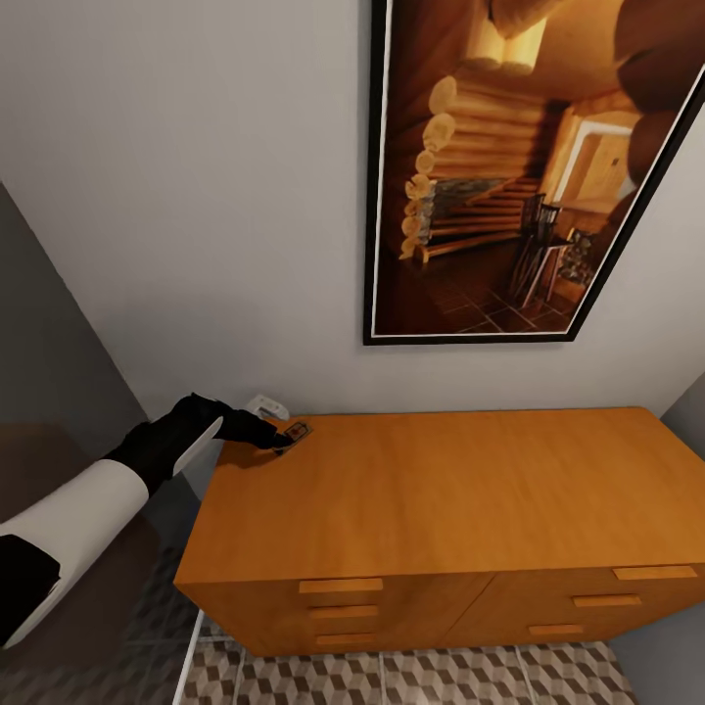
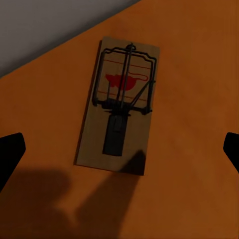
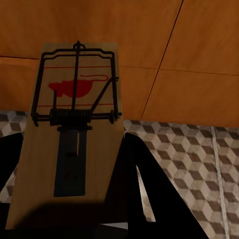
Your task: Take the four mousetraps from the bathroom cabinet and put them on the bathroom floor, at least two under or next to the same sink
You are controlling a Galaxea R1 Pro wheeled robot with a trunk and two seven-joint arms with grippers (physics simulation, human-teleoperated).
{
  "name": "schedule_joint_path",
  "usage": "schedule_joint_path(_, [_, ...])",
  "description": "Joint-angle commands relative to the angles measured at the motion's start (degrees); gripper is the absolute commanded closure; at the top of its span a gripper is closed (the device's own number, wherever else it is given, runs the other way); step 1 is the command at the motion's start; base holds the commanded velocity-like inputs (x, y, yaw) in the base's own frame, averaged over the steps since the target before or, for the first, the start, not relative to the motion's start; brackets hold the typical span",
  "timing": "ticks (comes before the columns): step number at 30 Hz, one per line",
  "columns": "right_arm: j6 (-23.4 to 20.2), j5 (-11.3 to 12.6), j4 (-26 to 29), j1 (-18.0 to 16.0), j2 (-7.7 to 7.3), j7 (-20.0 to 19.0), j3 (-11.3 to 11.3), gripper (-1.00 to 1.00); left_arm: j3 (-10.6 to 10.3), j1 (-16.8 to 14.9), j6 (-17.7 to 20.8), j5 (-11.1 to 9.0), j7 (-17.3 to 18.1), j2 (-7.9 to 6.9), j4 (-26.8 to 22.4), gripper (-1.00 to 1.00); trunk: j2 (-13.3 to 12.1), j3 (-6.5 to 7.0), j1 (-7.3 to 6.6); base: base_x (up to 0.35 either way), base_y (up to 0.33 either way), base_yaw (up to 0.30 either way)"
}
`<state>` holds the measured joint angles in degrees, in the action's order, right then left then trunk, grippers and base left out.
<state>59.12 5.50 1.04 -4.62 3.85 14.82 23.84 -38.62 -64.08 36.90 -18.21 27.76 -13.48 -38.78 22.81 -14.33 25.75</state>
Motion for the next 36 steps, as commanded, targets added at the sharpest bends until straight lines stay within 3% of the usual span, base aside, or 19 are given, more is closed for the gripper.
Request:
schedule_joint_path(1, [0.2,0.7,0.0,0.0,0.02,0.1,0.5,1.0,-0.2,-0.1,0.3,-0.3,-0.1,-0.06,-0.1,-1.0,0.1,-0.11,0.03,0.0,0.0,0.0])
schedule_joint_path(36, [0.2,0.7,-0.1,0.0,0.02,0.0,0.5,1.0,-0.3,-0.1,0.3,-0.3,-0.1,-0.06,-0.1,-1.0,0.1,-0.11,0.03,0.0,0.0,0.0])
